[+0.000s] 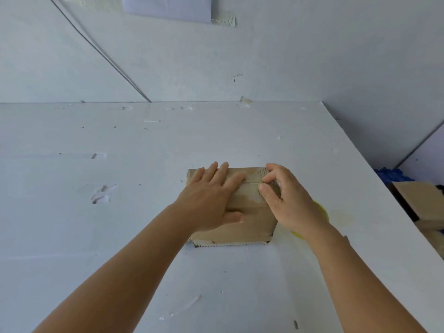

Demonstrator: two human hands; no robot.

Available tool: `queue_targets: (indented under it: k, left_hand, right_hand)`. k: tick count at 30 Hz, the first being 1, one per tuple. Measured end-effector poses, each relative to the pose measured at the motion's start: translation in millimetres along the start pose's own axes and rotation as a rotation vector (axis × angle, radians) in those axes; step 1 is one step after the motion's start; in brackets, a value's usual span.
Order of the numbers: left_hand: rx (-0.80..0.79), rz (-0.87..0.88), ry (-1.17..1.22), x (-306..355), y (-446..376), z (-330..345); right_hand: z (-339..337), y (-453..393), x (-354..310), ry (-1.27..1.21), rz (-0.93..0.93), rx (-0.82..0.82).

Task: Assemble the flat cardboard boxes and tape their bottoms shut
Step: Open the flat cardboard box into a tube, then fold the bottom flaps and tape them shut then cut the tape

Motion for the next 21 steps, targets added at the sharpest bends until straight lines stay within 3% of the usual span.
queue_targets:
  k: [4, 9, 12, 15, 19, 21]
  left_hand:
    - [-0.058, -0.007, -0.093, 6, -2, 9]
    - [-0.057, -0.01, -0.094, 12, 1, 10]
    - [-0.027, -0.007, -0.088, 16, 3, 11]
    - [0.009, -0.01, -0.105, 17, 5, 12]
    - [0.023, -0.016, -0.103, 18, 6, 12]
    - [0.023, -0.015, -0.105, 19, 6, 13]
  right_hand:
    - [-4, 11, 4, -0.13, 0.033, 0.003]
    - [-8, 33, 47, -0.234, 0.258, 0.039]
    - [-7, 52, 74, -0.059, 0.422, -0.056]
    - [-6, 69, 93, 0.268, 0.526, -0.161]
    - [3, 73, 109, 0.475, 0.472, -0.166]
    - [7, 67, 119, 0.462, 0.439, -0.103]
Point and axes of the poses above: each hand's wrist, its own y-axis away from the middle knuckle, its own z-axis out of the palm, x = y × z, the point moved 7 cm from there along -y, towards the middle knuckle, and after that the axes turned 5 degrees about -x, right-handed, at the moved point
